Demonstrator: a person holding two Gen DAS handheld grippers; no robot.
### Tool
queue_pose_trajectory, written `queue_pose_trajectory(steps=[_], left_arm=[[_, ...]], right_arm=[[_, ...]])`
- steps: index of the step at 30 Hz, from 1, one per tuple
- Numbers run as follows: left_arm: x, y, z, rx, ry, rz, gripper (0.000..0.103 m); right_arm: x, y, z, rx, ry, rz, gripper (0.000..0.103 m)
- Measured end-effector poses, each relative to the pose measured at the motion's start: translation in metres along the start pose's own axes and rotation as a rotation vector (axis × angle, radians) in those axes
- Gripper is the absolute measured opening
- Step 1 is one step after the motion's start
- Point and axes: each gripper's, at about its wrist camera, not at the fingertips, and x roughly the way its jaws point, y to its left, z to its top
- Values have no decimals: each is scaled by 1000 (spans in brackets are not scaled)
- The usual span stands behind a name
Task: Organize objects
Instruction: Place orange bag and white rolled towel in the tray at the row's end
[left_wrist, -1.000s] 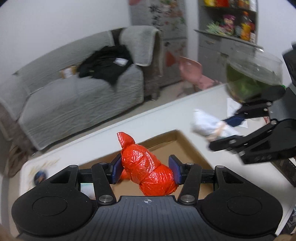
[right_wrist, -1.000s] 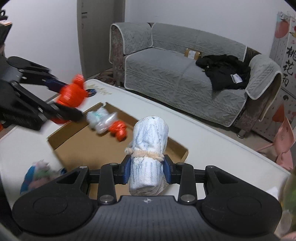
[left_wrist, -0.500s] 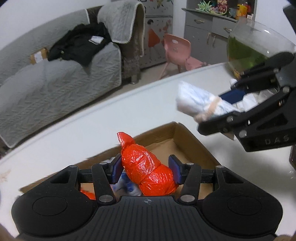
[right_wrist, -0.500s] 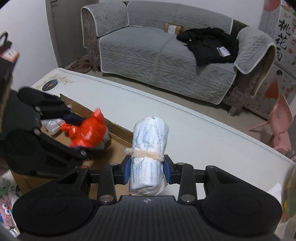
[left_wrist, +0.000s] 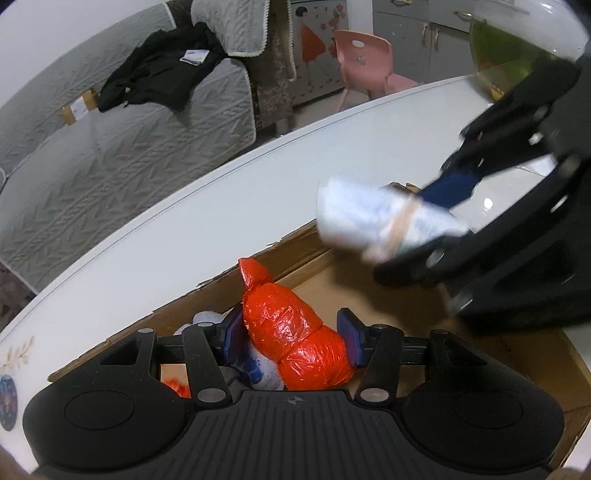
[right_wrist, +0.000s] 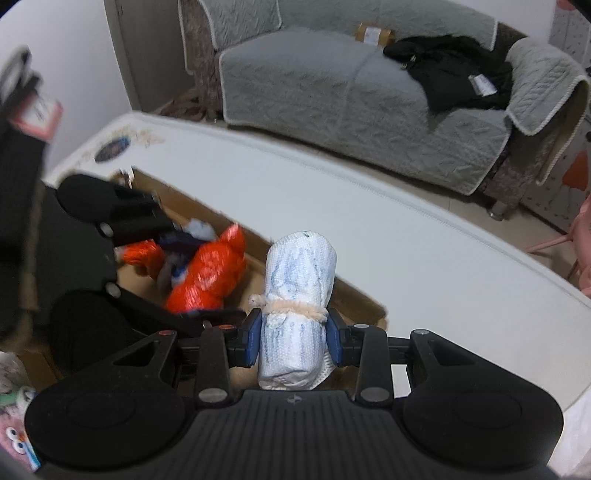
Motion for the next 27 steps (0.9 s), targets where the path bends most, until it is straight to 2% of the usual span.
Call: queue_pose_trajectory(steps=[4, 7, 10, 12, 15, 18, 20, 27], left_arm=[[5, -9, -1, 38, 23, 15, 59], [8, -8, -2, 26, 31, -11, 62], [7, -6, -1, 7, 37, -30, 72], [7, -6, -1, -5, 52, -28, 72], [6, -7, -1, -31, 63, -27, 73], [5, -6, -3, -36, 63, -25, 76], [2, -8, -3, -41, 63, -24, 77], [-19, -8, -9, -104, 74, 8, 91]], right_arm=[[14, -5, -1, 4, 55, 7, 34], [18, -8, -1, 0, 85, 4, 35], [18, -9, 0, -3, 109, 1, 38], [18, -6, 2, -10, 122, 2, 38], [14, -1, 1, -23, 128, -5, 40], [10, 0, 1, -29, 129, -8, 48], [9, -1, 3, -32, 130, -7, 49], [-3, -1, 8, -66, 116, -4, 59]])
